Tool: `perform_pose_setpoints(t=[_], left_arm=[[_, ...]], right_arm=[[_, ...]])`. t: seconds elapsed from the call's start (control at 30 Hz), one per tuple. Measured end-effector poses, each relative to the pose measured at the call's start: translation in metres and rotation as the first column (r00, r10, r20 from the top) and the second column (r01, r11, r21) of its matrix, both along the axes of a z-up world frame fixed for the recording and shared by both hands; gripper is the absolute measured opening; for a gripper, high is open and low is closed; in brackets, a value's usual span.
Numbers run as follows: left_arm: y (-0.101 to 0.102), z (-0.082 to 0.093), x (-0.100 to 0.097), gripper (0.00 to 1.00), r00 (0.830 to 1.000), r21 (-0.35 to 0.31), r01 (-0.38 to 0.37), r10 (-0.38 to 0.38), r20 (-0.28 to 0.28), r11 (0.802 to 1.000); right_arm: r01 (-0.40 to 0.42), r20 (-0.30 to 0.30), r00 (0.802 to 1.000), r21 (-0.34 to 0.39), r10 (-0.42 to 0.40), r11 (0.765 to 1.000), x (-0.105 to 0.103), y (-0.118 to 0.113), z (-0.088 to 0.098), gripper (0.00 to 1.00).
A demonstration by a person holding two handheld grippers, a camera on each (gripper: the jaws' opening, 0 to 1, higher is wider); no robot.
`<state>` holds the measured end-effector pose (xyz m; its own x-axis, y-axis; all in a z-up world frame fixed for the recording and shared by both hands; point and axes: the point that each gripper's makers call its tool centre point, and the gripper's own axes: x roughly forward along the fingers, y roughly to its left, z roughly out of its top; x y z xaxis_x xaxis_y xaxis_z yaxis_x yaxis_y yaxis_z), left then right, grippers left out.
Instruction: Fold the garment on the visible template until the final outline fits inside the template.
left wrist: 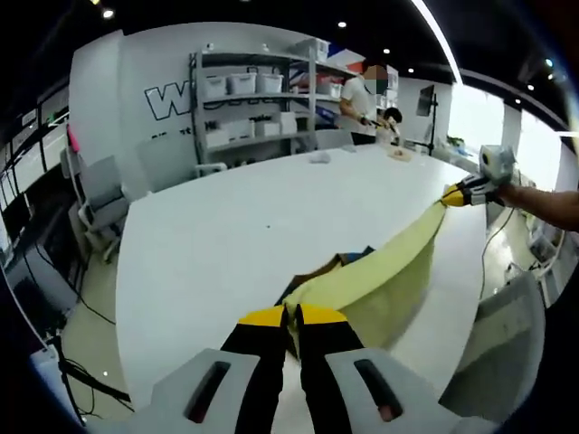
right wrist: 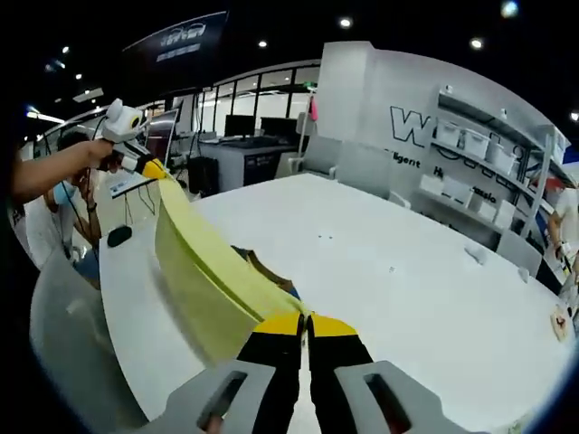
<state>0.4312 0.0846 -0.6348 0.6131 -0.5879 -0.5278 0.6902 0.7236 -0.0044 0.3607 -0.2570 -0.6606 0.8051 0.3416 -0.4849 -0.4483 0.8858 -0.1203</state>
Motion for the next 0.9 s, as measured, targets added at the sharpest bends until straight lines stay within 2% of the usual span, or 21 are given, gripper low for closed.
perform_pose_setpoints(t=[0.17,0.53,0.6,0.77,0.9], left_arm=[[-0.003,-0.010,0.018,0.05,1.000,-0.005,-0.022,0.022,-0.014,1.000],[-0.003,-0.032,0.039,0.05,0.996,-0.039,-0.065,0.062,-0.064,0.997],[-0.003,-0.036,0.043,0.05,0.995,-0.041,-0.073,0.070,-0.073,0.996],[-0.002,-0.041,0.054,0.05,0.990,-0.081,-0.098,0.088,-0.110,0.992],[-0.003,-0.048,0.064,0.05,0.982,-0.137,-0.128,0.106,-0.158,0.982]], right_arm=[[0.024,-0.006,1.000,-0.004,-0.024,1.000,0.015,-0.002,-0.010,0.00],[0.048,-0.031,0.998,-0.003,-0.048,0.999,0.039,-0.005,-0.028,0.00],[0.072,-0.049,0.996,0.049,-0.069,0.996,0.043,-0.004,-0.029,0.00],[0.098,-0.060,0.994,0.075,-0.093,0.992,0.057,-0.007,-0.034,0.00],[0.123,-0.087,0.990,0.099,-0.114,0.988,0.067,-0.009,-0.043,0.00]])
